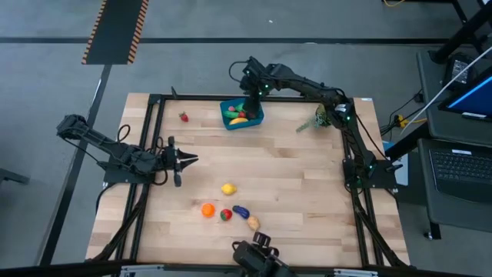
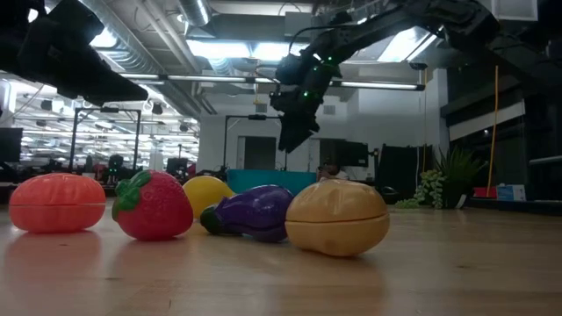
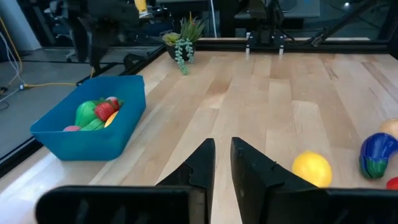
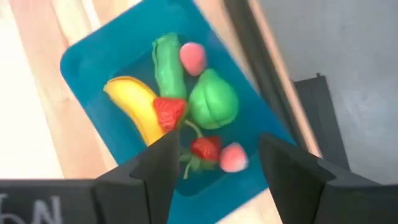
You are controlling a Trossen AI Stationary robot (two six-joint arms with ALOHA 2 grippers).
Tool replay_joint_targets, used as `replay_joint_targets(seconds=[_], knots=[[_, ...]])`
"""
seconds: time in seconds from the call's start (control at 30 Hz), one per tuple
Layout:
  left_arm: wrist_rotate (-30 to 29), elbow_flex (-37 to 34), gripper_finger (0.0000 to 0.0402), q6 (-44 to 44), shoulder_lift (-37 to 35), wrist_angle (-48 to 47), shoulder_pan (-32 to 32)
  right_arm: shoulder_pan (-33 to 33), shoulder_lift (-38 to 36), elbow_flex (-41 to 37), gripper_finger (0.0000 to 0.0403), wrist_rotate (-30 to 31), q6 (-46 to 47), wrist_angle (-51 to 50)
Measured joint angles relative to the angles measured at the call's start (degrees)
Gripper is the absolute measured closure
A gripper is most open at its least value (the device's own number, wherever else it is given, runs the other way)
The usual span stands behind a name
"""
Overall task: Pick and placing Produce into tupperware
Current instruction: Put the strawberry into the blue bin
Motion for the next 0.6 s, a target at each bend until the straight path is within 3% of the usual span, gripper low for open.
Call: replay_joint_targets(seconds=[0.17, 0.27, 0.6], knots=[[-0.20, 0.00, 0.0345, 0.00, -0.02, -0.01, 0.00, 2.21, -1.04, -5.29, 0.0185, -0.15, 0.40, 5.02], [-0.18, 0.00, 0.0339, 0.00, -0.02, -0.03, 0.00, 3.74, -5.57, -12.18, 0.0185, -0.10, 1.65, 12.37], [-0.24, 0.00, 0.0318, 1.94, 0.01, 0.39, 0.00, 7.77, -31.30, -47.82, 0.0185, -0.25, 7.46, 43.90]])
